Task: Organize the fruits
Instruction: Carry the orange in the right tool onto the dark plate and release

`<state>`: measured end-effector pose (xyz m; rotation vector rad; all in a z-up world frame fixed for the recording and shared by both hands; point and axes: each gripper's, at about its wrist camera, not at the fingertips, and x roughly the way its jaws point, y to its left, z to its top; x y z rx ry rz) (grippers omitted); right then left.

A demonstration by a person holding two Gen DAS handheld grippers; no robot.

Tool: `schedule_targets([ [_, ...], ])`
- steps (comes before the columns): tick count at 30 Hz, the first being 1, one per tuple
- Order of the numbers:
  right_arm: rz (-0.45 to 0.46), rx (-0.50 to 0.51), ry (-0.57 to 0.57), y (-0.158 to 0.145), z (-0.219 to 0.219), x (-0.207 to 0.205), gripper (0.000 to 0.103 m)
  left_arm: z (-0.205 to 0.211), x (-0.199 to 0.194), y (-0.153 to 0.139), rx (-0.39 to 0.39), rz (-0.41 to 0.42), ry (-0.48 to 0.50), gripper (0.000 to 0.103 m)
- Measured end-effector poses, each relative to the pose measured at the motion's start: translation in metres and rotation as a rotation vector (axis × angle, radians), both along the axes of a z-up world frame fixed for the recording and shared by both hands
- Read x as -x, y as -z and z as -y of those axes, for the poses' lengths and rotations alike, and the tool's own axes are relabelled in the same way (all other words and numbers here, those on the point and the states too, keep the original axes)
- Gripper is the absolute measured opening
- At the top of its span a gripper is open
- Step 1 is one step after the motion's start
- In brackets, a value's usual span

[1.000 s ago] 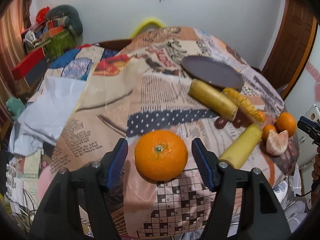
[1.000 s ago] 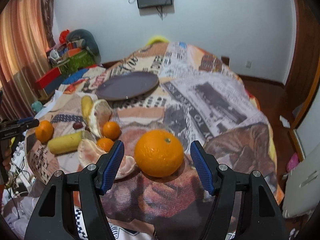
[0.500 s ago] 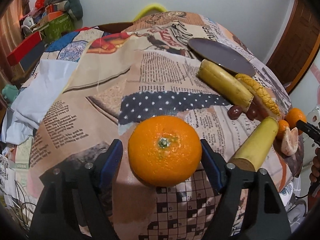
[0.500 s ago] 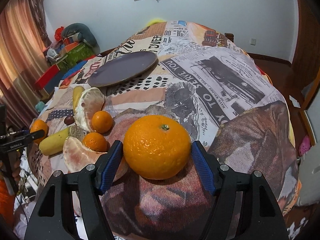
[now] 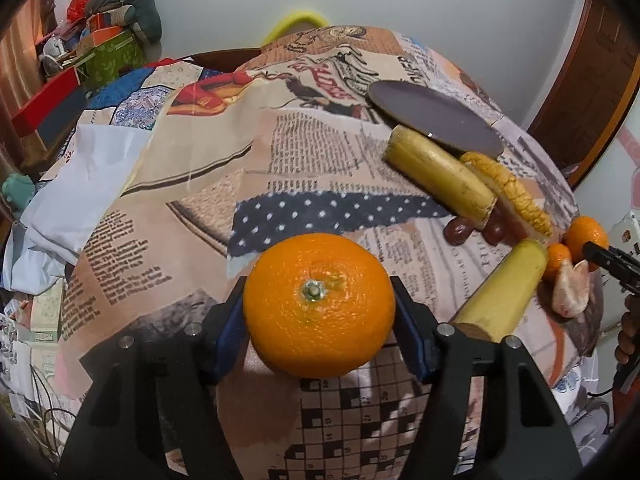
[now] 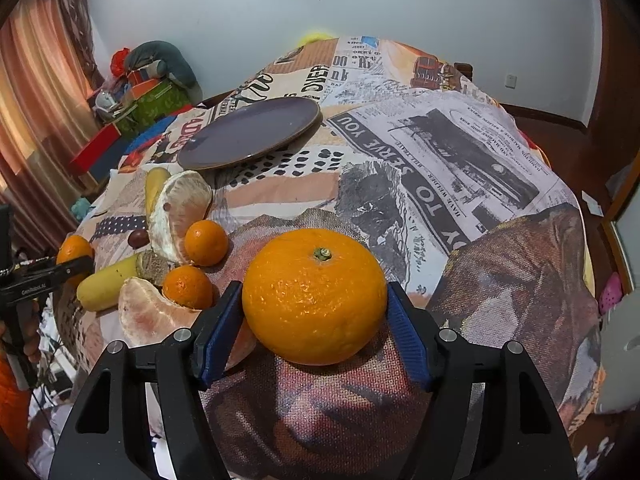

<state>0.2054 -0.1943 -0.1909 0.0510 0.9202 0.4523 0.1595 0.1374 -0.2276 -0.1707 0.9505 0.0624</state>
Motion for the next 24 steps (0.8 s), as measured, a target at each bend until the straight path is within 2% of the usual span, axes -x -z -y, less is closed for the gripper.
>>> schedule_targets([
  [12, 0.090, -0.035, -0.007, -0.034, -0.006, -0.004, 0.067, 0.013, -0.011, -0.058, -0.047, 0.129, 0.026, 0.065],
  [19, 0.169, -0.041, -0.013, -0.058, -0.012, -0.019, 0.067, 0.023, -0.038, -0.089, -0.059, 0.198, 0.037, 0.065],
  [24, 0.203, -0.054, -0.011, -0.068, -0.013, -0.032, 0.067, 0.027, -0.060, -0.099, -0.055, 0.225, 0.045, 0.065],
])
